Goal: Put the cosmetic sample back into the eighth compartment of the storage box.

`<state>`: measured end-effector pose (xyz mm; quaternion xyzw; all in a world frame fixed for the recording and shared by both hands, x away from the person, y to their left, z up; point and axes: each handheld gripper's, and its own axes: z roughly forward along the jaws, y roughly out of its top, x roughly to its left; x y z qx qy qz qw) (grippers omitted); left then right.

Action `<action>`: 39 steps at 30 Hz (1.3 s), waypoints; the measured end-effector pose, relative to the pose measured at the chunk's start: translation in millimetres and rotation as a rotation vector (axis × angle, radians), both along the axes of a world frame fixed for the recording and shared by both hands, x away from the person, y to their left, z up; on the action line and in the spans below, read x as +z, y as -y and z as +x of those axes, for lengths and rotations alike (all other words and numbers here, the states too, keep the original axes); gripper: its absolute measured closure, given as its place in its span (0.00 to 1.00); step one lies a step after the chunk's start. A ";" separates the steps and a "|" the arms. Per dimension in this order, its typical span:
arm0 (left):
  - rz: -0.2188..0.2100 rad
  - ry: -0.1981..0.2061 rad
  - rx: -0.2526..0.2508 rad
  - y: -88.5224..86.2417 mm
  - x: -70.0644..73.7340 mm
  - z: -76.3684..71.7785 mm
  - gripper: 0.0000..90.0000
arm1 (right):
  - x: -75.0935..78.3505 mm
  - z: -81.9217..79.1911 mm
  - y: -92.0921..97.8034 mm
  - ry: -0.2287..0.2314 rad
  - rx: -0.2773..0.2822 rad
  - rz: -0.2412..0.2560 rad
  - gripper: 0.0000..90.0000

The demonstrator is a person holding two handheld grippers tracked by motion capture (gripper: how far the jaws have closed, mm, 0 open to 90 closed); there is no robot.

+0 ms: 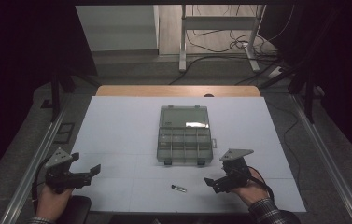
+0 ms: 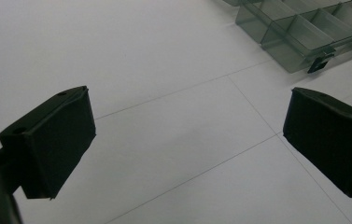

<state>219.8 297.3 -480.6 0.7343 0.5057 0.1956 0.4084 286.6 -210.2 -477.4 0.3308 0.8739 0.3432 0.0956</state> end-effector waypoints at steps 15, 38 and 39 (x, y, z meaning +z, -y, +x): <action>0.001 -0.002 -0.002 0.3 0.0 0.2 0.03 | -3.6 2.0 -18.8 -0.053 0.008 -0.035 0.00; 0.002 -0.002 -0.007 0.5 0.0 0.4 0.03 | -10.4 2.5 -53.9 -0.092 0.086 -0.103 0.13; 0.002 -0.002 -0.007 0.5 -0.1 0.4 0.03 | -10.4 2.5 -53.9 -0.092 0.086 -0.103 0.13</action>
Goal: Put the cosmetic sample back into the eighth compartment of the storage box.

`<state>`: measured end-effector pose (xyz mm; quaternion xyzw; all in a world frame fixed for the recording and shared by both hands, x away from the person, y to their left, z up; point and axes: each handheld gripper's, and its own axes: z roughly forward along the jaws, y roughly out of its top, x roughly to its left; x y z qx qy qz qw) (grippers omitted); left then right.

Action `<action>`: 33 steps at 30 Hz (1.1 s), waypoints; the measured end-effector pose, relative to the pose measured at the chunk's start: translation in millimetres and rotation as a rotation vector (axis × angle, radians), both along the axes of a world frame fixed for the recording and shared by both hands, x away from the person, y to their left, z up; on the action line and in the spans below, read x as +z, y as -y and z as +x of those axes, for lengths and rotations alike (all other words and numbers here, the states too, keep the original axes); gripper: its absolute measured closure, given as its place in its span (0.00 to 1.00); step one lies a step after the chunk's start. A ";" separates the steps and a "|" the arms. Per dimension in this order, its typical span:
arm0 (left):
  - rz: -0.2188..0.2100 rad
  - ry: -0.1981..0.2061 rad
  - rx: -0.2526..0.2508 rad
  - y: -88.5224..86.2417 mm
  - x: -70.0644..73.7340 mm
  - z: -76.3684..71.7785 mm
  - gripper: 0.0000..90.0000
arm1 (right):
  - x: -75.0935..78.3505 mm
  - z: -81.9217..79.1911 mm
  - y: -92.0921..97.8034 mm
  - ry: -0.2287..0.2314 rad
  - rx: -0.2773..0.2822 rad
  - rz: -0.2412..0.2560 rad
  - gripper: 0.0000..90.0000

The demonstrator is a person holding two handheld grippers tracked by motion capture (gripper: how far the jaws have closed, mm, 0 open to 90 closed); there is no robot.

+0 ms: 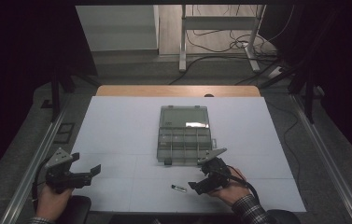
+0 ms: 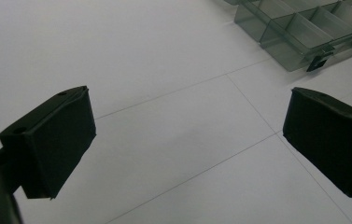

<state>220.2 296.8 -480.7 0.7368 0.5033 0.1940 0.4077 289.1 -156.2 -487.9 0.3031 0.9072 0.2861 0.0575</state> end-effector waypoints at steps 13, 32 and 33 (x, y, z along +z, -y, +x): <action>0.003 0.000 -0.003 0.4 0.0 0.4 0.03 | -3.5 -1.5 -23.5 -0.022 0.104 -0.027 0.39; 0.006 -0.005 -0.012 0.9 -0.1 1.4 0.03 | -21.0 -9.3 -57.4 -0.010 0.270 -0.139 0.90; 0.006 -0.005 -0.012 1.0 -0.1 1.5 0.03 | -20.7 -9.1 -57.3 -0.019 0.259 -0.138 0.90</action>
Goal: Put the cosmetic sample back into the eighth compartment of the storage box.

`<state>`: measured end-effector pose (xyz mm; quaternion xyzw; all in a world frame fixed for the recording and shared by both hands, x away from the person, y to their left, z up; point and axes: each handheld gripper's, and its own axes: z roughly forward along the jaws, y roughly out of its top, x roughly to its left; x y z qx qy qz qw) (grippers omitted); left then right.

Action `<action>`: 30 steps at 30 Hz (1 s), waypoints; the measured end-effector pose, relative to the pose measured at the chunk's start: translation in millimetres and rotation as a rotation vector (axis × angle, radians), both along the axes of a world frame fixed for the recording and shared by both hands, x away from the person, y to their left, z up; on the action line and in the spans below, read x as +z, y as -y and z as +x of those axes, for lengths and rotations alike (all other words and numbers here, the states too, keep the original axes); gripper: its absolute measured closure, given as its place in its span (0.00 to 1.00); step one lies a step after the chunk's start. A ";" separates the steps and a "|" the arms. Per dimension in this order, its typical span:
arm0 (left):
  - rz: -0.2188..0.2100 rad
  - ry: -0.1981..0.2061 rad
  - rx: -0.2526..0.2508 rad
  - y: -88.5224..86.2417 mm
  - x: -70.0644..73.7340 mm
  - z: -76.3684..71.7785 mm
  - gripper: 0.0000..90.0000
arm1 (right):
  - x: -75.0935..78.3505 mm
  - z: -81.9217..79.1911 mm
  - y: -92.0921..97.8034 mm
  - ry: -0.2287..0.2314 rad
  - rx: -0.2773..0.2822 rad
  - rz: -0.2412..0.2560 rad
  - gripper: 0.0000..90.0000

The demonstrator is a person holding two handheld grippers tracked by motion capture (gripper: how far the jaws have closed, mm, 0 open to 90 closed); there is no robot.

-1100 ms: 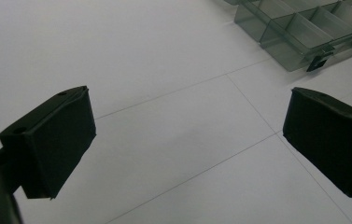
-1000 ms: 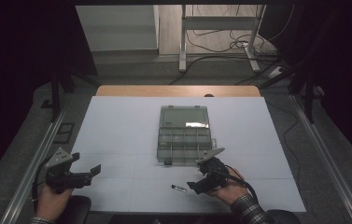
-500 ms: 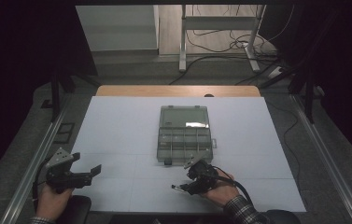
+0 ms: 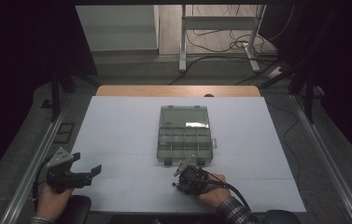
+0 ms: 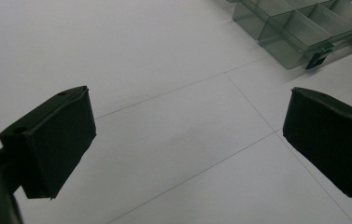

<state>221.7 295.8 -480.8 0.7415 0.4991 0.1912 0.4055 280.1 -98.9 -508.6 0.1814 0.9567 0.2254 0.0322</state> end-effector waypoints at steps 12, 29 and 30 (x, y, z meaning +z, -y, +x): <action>0.019 -0.002 -0.005 2.6 0.0 0.5 0.04 | 7.2 3.7 7.1 -0.014 -0.022 0.049 0.90; 0.017 -0.004 -0.008 2.4 0.1 1.0 0.04 | 23.8 13.1 24.2 0.020 -0.081 0.113 0.90; 0.018 -0.003 -0.008 2.5 0.0 1.0 0.04 | 24.3 13.7 25.2 0.019 -0.084 0.116 0.90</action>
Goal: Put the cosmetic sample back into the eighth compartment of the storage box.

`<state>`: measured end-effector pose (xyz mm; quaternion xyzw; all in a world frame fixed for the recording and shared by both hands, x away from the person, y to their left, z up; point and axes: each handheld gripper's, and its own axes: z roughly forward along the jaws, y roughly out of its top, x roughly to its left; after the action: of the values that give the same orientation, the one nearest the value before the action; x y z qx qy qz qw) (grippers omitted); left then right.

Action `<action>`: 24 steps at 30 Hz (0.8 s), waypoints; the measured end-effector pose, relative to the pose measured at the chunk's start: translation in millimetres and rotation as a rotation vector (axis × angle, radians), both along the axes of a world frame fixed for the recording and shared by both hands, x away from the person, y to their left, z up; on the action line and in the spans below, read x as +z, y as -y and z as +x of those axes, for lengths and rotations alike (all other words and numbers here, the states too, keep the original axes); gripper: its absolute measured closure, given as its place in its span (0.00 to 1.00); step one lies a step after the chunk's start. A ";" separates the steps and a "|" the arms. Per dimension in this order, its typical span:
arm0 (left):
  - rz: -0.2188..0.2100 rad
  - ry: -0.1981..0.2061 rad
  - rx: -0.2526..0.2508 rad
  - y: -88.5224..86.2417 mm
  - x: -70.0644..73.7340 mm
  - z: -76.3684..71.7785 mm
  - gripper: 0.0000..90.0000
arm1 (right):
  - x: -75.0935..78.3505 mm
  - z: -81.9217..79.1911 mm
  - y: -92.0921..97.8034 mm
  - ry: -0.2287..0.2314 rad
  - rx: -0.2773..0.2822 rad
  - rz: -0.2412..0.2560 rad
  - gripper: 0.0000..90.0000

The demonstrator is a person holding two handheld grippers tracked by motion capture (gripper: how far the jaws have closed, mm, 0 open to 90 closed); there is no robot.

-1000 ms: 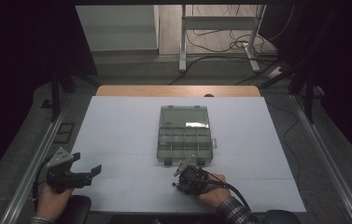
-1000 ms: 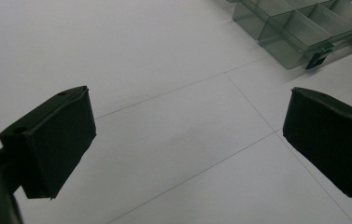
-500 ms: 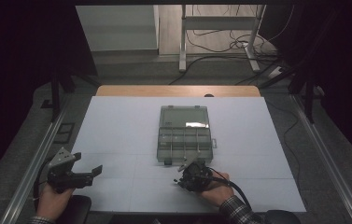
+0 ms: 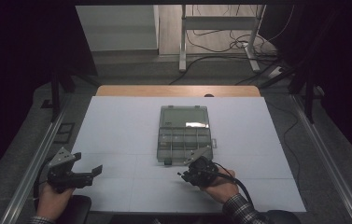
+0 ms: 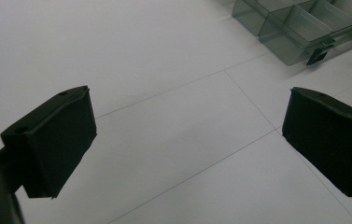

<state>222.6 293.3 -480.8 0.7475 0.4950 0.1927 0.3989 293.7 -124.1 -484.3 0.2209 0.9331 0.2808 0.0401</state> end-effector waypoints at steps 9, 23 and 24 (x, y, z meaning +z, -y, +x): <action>0.000 0.000 -0.001 0.1 -0.1 0.1 0.04 | 6.8 4.4 7.0 0.012 -0.023 0.027 0.90; 0.005 -0.001 -0.003 0.6 -0.1 0.4 0.04 | 15.8 11.5 18.1 0.023 -0.076 0.062 0.90; 0.005 -0.001 -0.003 0.6 -0.1 0.4 0.04 | 16.3 11.8 18.6 0.021 -0.081 0.064 0.90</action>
<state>223.0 292.7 -480.9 0.7494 0.4935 0.1930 0.3970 305.5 -142.8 -467.9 0.2566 0.9135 0.3111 0.0540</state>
